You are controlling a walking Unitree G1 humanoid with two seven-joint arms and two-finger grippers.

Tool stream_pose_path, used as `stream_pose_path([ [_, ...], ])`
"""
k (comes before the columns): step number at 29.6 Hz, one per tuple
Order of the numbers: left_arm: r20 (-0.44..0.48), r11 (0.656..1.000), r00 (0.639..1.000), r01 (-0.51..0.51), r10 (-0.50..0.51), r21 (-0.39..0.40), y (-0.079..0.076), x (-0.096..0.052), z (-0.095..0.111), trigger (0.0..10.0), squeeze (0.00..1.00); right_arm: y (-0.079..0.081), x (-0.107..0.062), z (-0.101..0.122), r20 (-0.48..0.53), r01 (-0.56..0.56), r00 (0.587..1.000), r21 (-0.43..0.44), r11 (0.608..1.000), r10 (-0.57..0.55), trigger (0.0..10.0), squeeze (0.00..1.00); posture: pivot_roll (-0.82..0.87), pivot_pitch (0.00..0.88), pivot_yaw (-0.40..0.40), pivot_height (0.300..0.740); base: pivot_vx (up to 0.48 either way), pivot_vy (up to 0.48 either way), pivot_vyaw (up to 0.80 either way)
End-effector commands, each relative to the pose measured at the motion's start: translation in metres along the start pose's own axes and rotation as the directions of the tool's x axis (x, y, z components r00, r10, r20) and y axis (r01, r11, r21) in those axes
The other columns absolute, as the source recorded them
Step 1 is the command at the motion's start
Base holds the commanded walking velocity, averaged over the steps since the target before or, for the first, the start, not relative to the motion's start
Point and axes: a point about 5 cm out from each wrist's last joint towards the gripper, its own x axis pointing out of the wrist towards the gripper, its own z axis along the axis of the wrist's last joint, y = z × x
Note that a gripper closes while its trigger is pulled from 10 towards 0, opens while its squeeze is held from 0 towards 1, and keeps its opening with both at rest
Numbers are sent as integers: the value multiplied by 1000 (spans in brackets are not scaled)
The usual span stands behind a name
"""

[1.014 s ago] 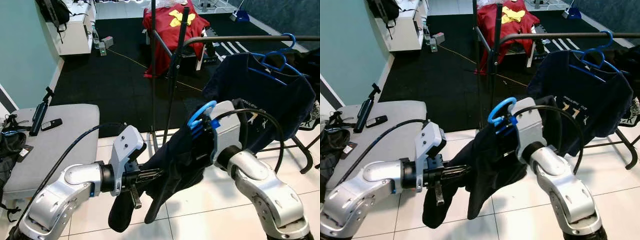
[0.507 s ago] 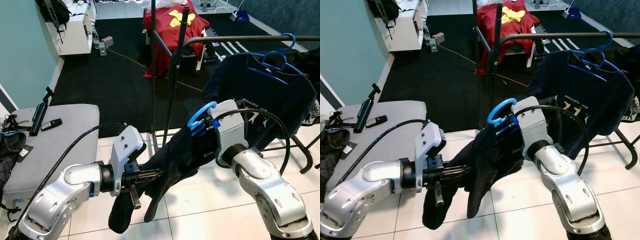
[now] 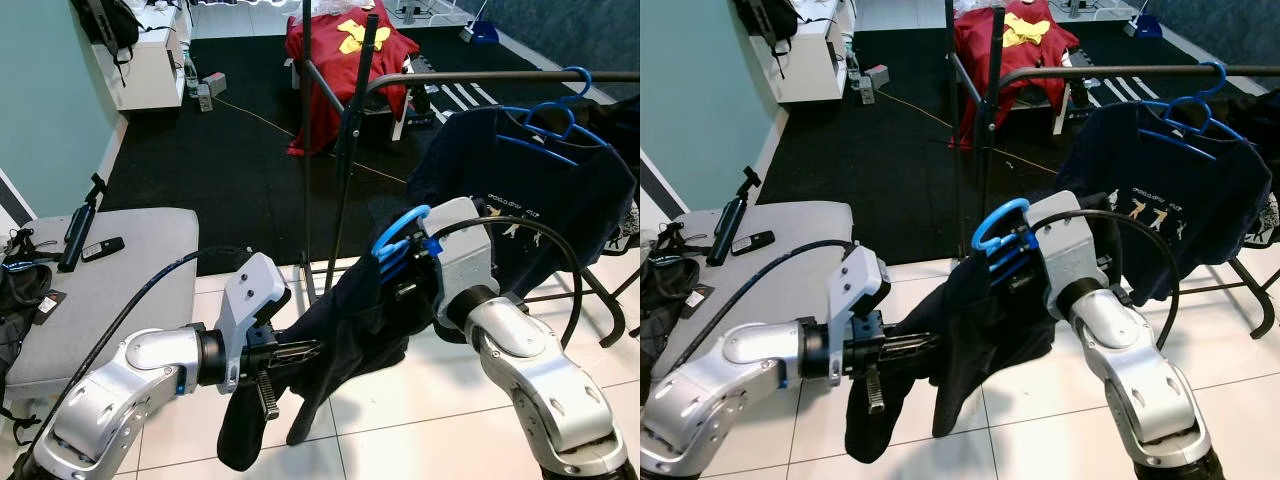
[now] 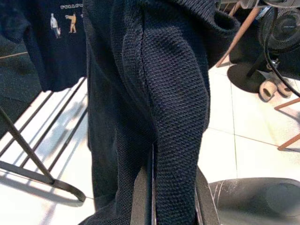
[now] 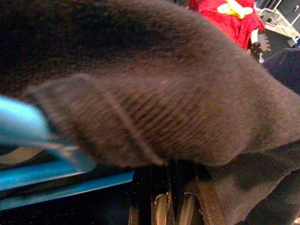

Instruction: Hang hanger

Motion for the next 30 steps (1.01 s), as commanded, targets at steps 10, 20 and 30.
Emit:
stream_pose_path([
  [10, -241, 967, 967, -16, 79, 254, 24, -21, -18, 10000, 0, -26, -6, 15, -24, -75, 997, -15, 997, 75, 0, 0, -45, 126, -13, 740, 0, 0, 0],
  [20, -379, 921, 915, 22, 138, 390, 53, -52, -15, 10000, 0, -18, -25, -12, -229, -280, 935, -5, 960, 272, 0, 0, -48, 130, -13, 740, 0, 0, 0],
  [30, -487, 868, 855, 95, 179, 487, 77, -74, -10, 10000, 0, -24, -41, -21, -312, -339, 888, 51, 939, 337, 0, 0, -52, 135, -10, 740, 0, 0, 0],
])
